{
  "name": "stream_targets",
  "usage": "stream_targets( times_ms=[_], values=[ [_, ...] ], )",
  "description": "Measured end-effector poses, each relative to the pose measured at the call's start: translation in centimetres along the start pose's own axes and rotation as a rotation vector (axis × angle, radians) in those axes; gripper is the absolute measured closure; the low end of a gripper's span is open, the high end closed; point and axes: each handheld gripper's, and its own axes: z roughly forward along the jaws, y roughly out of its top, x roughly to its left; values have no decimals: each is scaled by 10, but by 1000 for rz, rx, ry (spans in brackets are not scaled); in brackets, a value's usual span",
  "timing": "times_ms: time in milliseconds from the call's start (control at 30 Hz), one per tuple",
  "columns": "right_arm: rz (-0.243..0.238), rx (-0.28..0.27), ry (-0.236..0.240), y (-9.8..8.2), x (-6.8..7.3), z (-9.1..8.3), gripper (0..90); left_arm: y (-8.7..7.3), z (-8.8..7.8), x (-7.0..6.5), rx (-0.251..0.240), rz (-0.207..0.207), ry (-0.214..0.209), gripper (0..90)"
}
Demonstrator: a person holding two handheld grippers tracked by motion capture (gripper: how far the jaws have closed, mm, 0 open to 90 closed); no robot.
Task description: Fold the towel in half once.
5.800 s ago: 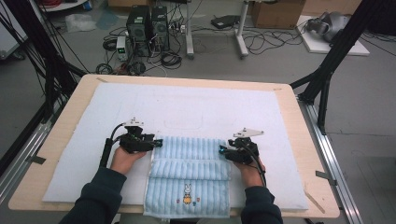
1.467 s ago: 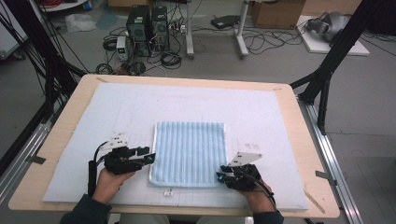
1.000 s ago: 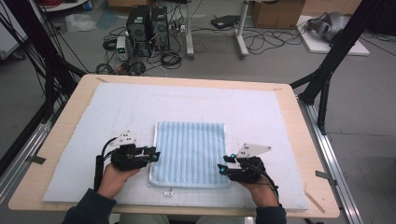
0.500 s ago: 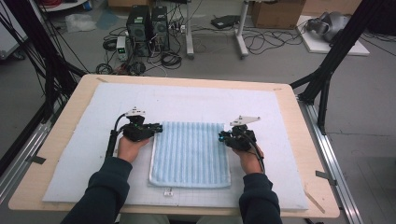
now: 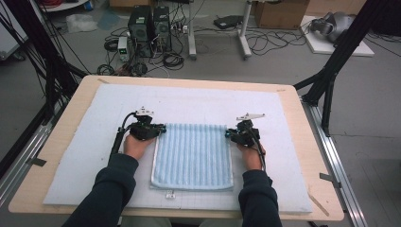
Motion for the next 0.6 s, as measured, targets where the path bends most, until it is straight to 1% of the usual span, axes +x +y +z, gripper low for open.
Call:
stream_targets(
  times_ms=[33,67,133,200,233,267,367,400,433,467,500,533,567,600],
  values=[
    [-1,-1,-9,-1,0,-2,766,0,-2,0,-5,-8,-3,747],
    [-13,-12,-11,-2,1,-6,766,0,-5,1,-16,-13,-11,701],
    [-32,-48,-3,-4,2,-16,760,-1,-14,3,-78,-29,-44,651],
    [-62,-81,-3,-7,3,-28,736,-2,-24,5,-105,-35,-87,594],
    [-69,-92,-15,-9,4,-35,724,-2,-29,5,-127,-33,-97,560],
    [-79,-103,-22,-11,4,-41,709,-3,-35,5,-158,-25,-110,551],
    [-87,-142,-15,-18,6,-60,649,-9,-51,2,-213,-9,-160,491],
    [-93,-157,-4,-21,8,-66,623,-12,-57,0,-230,0,-182,475],
    [-109,-169,-5,-25,11,-73,596,-14,-61,-1,-236,6,-194,451],
    [-116,-178,-4,-27,13,-77,558,-17,-65,-2,-253,8,-197,418],
    [-118,-188,3,-30,15,-81,500,-20,-70,-2,-269,5,-197,373],
    [-108,-195,3,-33,17,-85,444,-23,-73,-2,-288,-6,-198,332],
    [-98,-201,2,-36,19,-88,390,-24,-77,-2,-292,-11,-195,293],
    [-91,-203,8,-39,19,-90,348,-25,-80,-2,-296,-3,-185,235]
  ],
)
